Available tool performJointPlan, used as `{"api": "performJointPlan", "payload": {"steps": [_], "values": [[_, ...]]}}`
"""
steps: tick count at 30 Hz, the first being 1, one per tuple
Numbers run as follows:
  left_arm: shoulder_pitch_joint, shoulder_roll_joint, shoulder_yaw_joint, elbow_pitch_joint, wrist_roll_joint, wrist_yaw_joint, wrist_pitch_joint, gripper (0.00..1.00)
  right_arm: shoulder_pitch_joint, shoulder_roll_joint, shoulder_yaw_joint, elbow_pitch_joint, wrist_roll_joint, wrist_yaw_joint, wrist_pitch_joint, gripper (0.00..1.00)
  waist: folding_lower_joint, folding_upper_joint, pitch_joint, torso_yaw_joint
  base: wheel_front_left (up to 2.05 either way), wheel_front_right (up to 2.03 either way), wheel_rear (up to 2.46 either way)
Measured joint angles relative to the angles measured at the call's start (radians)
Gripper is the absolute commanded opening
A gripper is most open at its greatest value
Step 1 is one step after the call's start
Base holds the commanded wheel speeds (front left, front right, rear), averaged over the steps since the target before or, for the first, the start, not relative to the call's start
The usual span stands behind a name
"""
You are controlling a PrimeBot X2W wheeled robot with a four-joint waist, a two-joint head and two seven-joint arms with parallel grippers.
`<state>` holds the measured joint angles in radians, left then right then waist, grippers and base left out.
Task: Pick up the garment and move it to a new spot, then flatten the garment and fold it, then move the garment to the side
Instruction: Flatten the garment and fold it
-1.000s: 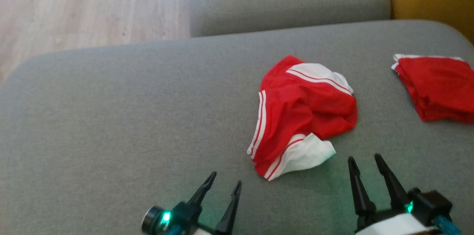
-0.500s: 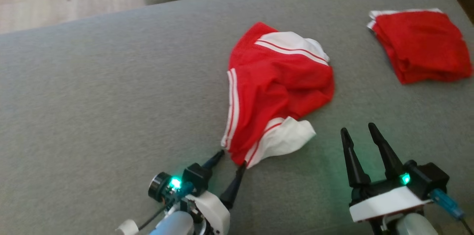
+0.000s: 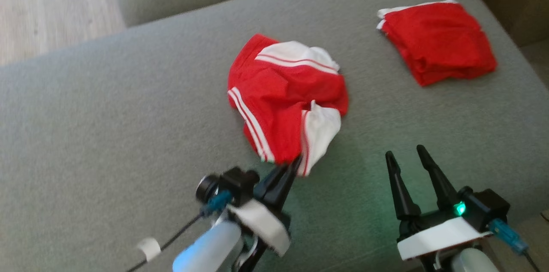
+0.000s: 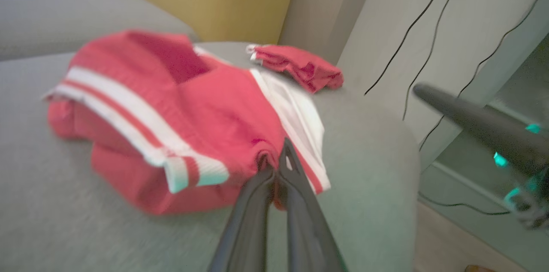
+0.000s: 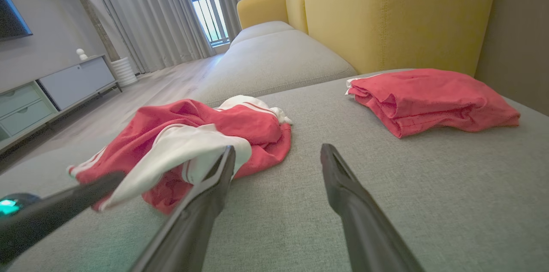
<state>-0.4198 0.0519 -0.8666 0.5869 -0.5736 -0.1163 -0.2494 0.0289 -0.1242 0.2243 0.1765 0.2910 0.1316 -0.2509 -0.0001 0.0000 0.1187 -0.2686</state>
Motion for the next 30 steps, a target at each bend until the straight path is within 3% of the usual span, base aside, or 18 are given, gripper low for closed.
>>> {"api": "performJointPlan", "payload": {"steps": [5, 11, 21, 25, 30], "values": [[-0.077, 0.0, 0.0, -0.116, -0.057, -0.008, 0.0, 0.0, 0.006, 0.002, 0.007, 0.01, 0.004, 0.0, 0.0, 1.0, 0.0, 0.0, -0.044, -0.027, 0.0, 0.0, 0.0], [-0.344, -0.002, 0.009, -0.214, -0.169, -0.008, -0.001, 0.0, 0.026, 0.009, 0.02, 0.016, 0.01, 0.0, 0.0, 1.0, -0.0001, 0.0, -0.097, -0.077, 0.0, 0.0, 0.0], [-0.77, -0.03, 0.17, -0.095, -0.277, -0.016, -0.006, 0.0, 0.047, 0.013, 0.027, 0.018, 0.021, 0.0, 0.0, 1.0, -0.0001, 0.0, -0.137, -0.145, 0.0, 0.0, 0.0], [-0.735, -0.03, 0.19, -0.053, -0.36, -0.016, 0.002, 0.0, 0.051, 0.013, -0.002, 0.01, 0.026, 0.0, 0.0, 1.0, 0.0, 0.0, -0.135, -0.132, 0.0, 0.0, 0.0], [-0.463, 0.027, 0.182, -0.08, -0.412, 0.0, 0.019, 0.0, 0.081, 0.018, -0.063, -0.014, 0.024, 0.0, 0.0, 1.0, 0.0001, 0.0, -0.113, -0.089, 0.0, 0.0, 0.0]]}}
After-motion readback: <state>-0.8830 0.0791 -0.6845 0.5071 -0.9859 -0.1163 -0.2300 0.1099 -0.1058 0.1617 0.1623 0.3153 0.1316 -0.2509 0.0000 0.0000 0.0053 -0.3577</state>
